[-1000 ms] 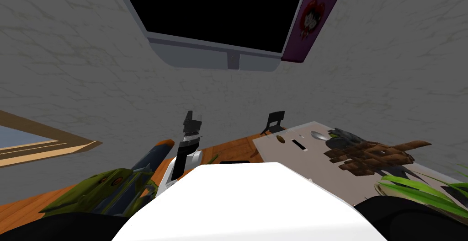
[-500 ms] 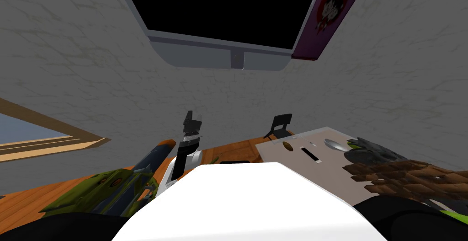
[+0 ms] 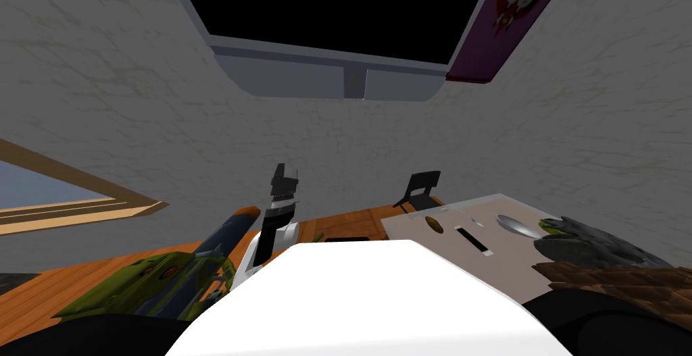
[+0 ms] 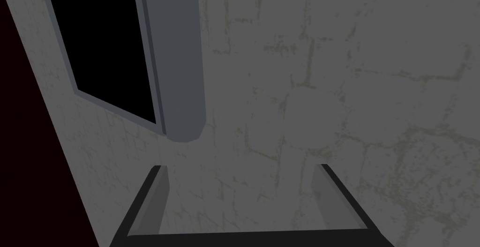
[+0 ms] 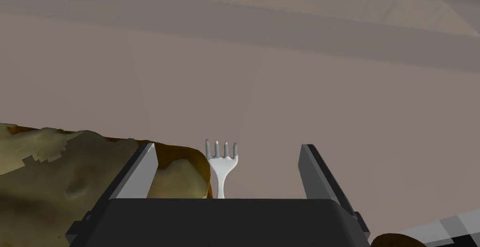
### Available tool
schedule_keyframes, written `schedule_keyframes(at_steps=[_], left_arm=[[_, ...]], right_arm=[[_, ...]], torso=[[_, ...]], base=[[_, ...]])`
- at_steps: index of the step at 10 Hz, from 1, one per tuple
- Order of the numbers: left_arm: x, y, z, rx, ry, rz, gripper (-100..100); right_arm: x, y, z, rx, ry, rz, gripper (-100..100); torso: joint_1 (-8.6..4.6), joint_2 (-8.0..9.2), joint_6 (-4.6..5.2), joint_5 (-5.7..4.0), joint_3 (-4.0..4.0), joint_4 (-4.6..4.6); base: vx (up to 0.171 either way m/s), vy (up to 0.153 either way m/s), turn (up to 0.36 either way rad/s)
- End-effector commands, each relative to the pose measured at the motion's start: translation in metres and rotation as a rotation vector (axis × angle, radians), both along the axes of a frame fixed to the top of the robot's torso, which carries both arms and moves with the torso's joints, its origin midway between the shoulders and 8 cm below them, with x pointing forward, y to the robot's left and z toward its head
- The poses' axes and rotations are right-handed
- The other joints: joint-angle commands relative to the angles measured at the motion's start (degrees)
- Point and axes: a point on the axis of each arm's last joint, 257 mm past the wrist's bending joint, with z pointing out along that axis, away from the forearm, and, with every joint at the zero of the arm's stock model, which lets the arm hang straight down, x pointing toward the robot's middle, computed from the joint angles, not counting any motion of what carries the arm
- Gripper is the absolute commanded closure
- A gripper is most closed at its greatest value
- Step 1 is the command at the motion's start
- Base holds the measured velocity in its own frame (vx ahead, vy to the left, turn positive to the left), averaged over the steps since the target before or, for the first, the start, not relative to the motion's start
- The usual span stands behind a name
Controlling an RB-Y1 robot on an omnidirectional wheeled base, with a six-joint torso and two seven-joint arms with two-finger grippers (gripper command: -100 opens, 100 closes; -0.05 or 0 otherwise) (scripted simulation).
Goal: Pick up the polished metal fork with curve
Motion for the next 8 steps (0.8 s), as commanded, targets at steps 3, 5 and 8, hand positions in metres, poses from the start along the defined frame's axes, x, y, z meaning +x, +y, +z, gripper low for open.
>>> schedule_keyframes(at_steps=[3, 5, 8], left_arm=[[0.0, 0.0, 0.0, 0.0, 0.0, 0.0, 0], [0.0, 0.0, 0.0, 0.0, 0.0, 0.0, 0], [0.0, 0.0, 0.0, 0.0, 0.0, 0.0, 0]], right_arm=[[0.005, -0.001, -0.007, -0.001, -0.002, -0.003, -100], [0.008, -0.001, -0.012, 0.0, -0.002, -0.005, -100], [0.013, -0.001, -0.019, 0.001, -0.003, -0.008, -100]], torso=[[-0.02, 0.18, -0.01, 0.0, 0.11, 0.04], [-0.04, 0.27, 0.0, -0.01, 0.16, 0.06], [-0.04, 0.24, 0.0, -0.01, 0.14, 0.06]], base=[[-0.01, -0.007, 0.012], [-0.028, -0.014, 0.01], [-0.019, -0.012, 0.012]])
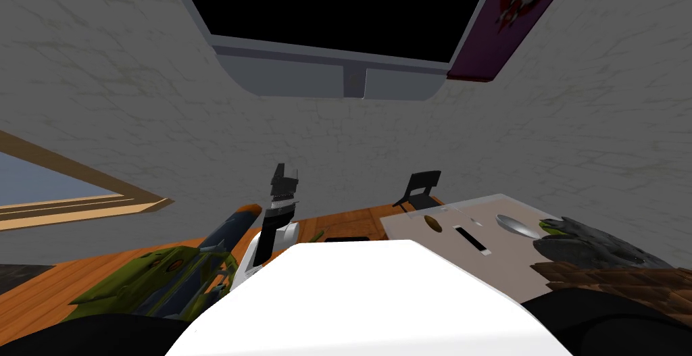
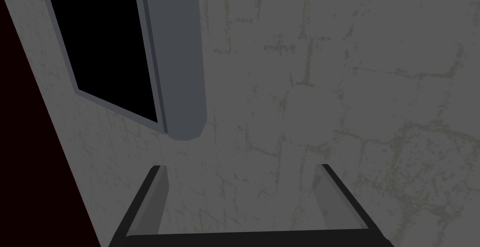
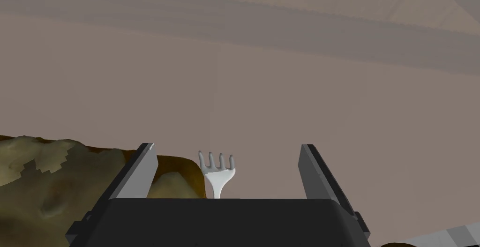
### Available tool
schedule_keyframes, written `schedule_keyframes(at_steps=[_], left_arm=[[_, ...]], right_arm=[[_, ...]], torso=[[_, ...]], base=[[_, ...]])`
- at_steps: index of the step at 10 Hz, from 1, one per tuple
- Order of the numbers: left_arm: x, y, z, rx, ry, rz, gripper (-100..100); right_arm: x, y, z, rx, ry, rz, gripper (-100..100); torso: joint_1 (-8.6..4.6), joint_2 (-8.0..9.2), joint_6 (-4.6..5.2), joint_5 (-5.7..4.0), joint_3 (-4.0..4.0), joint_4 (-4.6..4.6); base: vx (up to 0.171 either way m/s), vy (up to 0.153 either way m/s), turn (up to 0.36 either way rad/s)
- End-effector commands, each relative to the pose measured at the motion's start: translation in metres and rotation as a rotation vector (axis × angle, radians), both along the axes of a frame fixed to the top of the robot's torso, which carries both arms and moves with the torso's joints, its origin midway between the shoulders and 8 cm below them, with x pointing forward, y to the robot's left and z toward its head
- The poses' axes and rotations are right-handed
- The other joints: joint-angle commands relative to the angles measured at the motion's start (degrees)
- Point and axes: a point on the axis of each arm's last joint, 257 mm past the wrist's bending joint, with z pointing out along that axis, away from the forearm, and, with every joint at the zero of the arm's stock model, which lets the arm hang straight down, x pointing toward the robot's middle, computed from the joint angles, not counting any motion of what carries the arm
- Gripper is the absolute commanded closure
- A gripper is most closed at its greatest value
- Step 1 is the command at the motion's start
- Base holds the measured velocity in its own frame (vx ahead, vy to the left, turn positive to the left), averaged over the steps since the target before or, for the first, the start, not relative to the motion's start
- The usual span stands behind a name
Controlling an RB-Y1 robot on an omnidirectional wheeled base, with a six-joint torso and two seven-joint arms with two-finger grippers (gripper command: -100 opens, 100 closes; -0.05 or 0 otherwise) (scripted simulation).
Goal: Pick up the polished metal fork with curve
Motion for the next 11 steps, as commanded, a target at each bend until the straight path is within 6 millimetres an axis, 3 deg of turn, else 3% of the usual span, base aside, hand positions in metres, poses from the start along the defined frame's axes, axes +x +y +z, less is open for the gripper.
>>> schedule_keyframes(at_steps=[1, 3, 4, 8, 9, 10, 11], left_arm=[[0.0, 0.0, 0.0, 0.0, 0.0, 0.0, 0], [0.0, 0.0, 0.0, 0.0, 0.0, 0.0, 0], [0.0, 0.0, 0.0, 0.0, 0.0, 0.0, 0], [0.0, 0.0, 0.0, 0.0, 0.0, 0.0, 0], [0.0, 0.0, 0.0, 0.0, 0.0, 0.0, 0], [0.0, 0.0, 0.0, 0.0, 0.0, 0.0, 0], [0.0, 0.0, 0.0, 0.0, 0.0, 0.0, 0]], right_arm=[[0.0025, 0.0006, -0.0043, 0.001, 0.0, -0.001, -100], [0.0033, 0.0008, -0.0049, 0.002, 0.0, -0.002, -100], [0.0036, 0.001, -0.0053, 0.002, -0.001, -0.002, 100], [0.0031, 0.0008, -0.0052, 0.002, 0.0, -0.003, 100], [0.0031, 0.0008, -0.0052, 0.002, 0.0, -0.003, 0], [-0.0008, 0.0001, 0.0004, 0.0, 0.0, 0.001, 100], [-0.0025, 0.0, 0.0028, -0.001, 0.0, 0.002, 100]], torso=[[0.0, 0.0, 0.0, 0.0, 0.0, 0.0], [-0.01, 0.0, -0.01, 0.0, 0.0, 0.0], [-0.02, -0.03, 0.0, 0.0, -0.01, 0.0], [-0.04, -0.06, -0.02, -0.02, -0.03, 0.0], [-0.04, -0.06, -0.02, -0.02, -0.03, 0.0], [-0.04, -0.06, -0.02, -0.02, -0.03, 0.0], [0.0, -0.1, -0.01, 0.0, -0.05, -0.02]], base=[[-0.022, -0.009, 0.012], [-0.013, -0.005, 0.008], [0.0, 0.0, 0.0], [0.0, 0.0, 0.0], [0.0, 0.0, 0.0], [0.017, 0.01, -0.019], [0.03, 0.018, -0.023]])
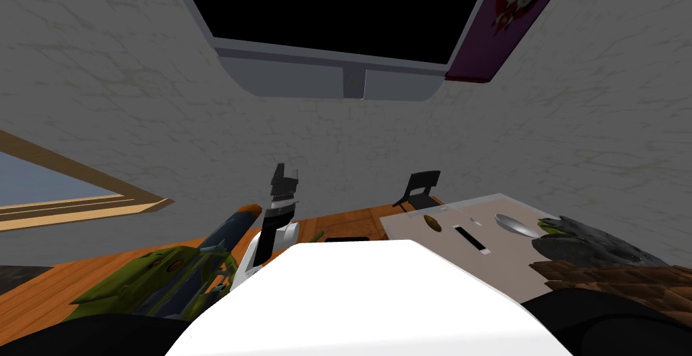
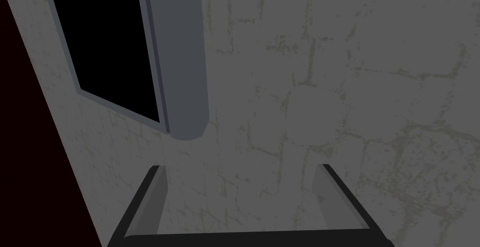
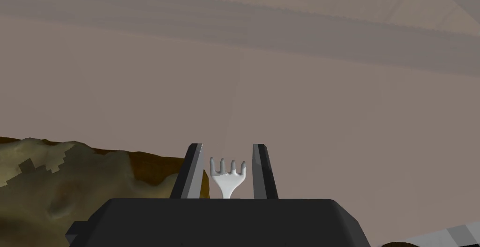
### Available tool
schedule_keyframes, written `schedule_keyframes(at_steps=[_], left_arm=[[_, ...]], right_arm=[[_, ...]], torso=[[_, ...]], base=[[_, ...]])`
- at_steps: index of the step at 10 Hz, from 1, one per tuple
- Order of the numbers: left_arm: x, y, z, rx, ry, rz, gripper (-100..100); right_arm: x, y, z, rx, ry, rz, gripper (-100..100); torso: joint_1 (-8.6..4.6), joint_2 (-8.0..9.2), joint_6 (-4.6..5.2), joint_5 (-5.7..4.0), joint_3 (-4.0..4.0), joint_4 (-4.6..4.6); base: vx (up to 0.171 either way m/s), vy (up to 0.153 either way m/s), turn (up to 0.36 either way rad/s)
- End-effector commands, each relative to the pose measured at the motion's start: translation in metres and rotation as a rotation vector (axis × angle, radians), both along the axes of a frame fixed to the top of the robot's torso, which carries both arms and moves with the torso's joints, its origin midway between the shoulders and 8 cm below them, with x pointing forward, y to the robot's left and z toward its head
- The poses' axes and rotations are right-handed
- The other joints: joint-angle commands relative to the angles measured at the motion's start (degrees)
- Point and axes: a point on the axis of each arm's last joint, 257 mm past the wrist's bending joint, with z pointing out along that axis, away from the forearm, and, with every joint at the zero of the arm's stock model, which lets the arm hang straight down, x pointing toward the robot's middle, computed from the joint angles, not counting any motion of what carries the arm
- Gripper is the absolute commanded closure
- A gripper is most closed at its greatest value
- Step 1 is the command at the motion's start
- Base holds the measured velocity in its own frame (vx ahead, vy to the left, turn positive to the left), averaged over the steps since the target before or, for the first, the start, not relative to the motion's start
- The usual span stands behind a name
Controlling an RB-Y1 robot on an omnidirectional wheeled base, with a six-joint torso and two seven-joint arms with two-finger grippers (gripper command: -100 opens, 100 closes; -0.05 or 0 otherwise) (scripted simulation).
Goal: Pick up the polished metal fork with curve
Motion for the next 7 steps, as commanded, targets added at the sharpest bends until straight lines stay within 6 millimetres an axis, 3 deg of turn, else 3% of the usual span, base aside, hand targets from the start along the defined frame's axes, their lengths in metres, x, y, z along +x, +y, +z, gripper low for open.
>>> schedule_keyframes(at_steps=[1, 6, 7], left_arm=[[0.0, 0.0, 0.0, 0.0, 0.0, 0.0, 0], [0.0, 0.0, 0.0, 0.0, 0.0, 0.0, 0], [0.0, 0.0, 0.0, 0.0, 0.0, 0.0, 0]], right_arm=[[-0.002, 0.0, 0.004, -0.001, 0.0, 0.001, 100], [-0.009, 0.001, 0.014, 0.0, 0.001, 0.006, 100], [-0.009, 0.001, 0.014, 0.0, 0.002, 0.006, 0]], torso=[[0.0, 0.0, 0.0, 0.0, 0.0, 0.0], [0.06, -0.01, 0.01, 0.05, -0.01, -0.02], [0.02, 0.02, -0.01, 0.04, 0.0, -0.01]], base=[[0.029, 0.015, -0.016], [0.021, 0.012, -0.012], [0.0, 0.0, 0.0]])
